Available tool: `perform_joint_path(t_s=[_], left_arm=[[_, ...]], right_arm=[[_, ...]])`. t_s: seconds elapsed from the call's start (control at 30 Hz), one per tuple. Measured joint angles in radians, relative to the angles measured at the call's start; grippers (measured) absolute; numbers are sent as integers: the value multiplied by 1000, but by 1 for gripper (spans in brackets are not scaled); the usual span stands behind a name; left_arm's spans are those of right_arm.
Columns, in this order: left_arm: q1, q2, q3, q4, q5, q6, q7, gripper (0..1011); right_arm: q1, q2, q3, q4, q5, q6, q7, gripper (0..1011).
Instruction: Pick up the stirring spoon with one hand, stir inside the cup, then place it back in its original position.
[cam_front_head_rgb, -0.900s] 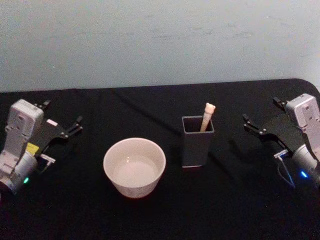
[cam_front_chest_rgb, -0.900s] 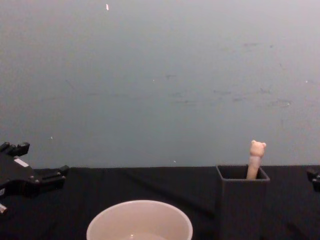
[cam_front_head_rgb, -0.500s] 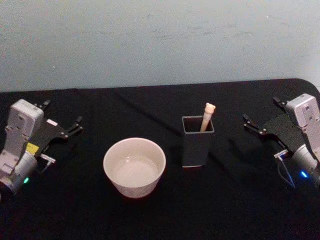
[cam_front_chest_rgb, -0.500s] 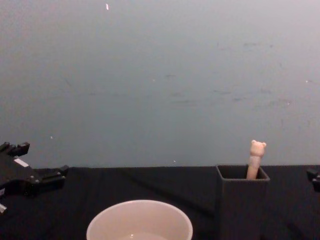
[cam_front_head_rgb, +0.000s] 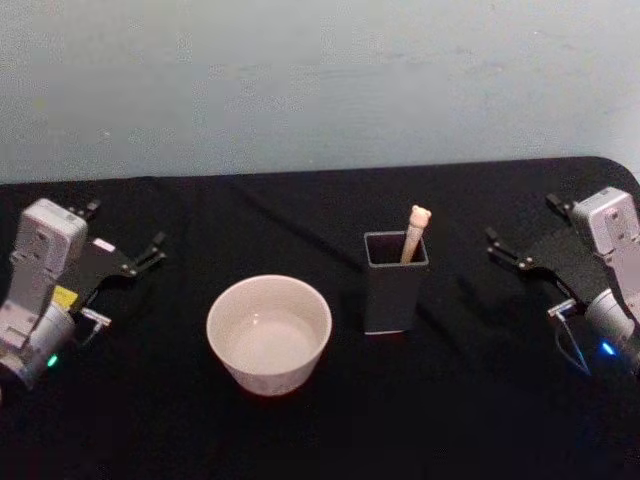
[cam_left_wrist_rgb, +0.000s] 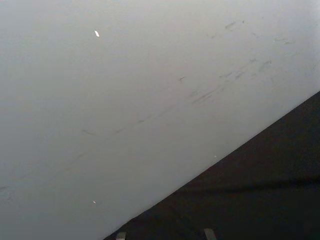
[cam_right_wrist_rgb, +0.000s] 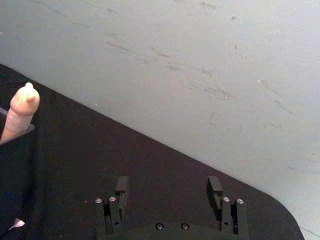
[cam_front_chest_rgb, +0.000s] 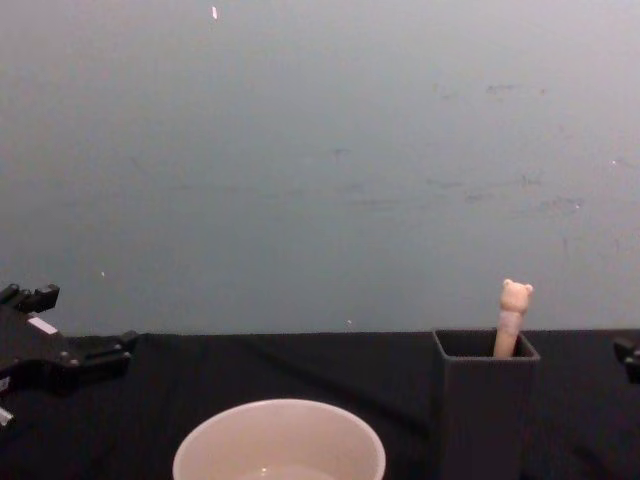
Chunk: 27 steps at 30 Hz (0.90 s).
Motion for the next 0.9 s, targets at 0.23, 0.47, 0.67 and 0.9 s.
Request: perform_joint_path(t_s=[0.23,0.47,0.67,0.9], left_arm=[[0,0,0,0,0,0,0,1001],[0,0,0,0,0,0,0,1001],[0,0,0,0,0,0,0,1001],[0,0,0,0,0,0,0,1001]], right_arm=[[0,0,0,0,0,0,0,1002],[0,0,0,0,0,0,0,1002],[0,0,0,0,0,0,0,1002],[0,0,0,0,0,0,0,1000]])
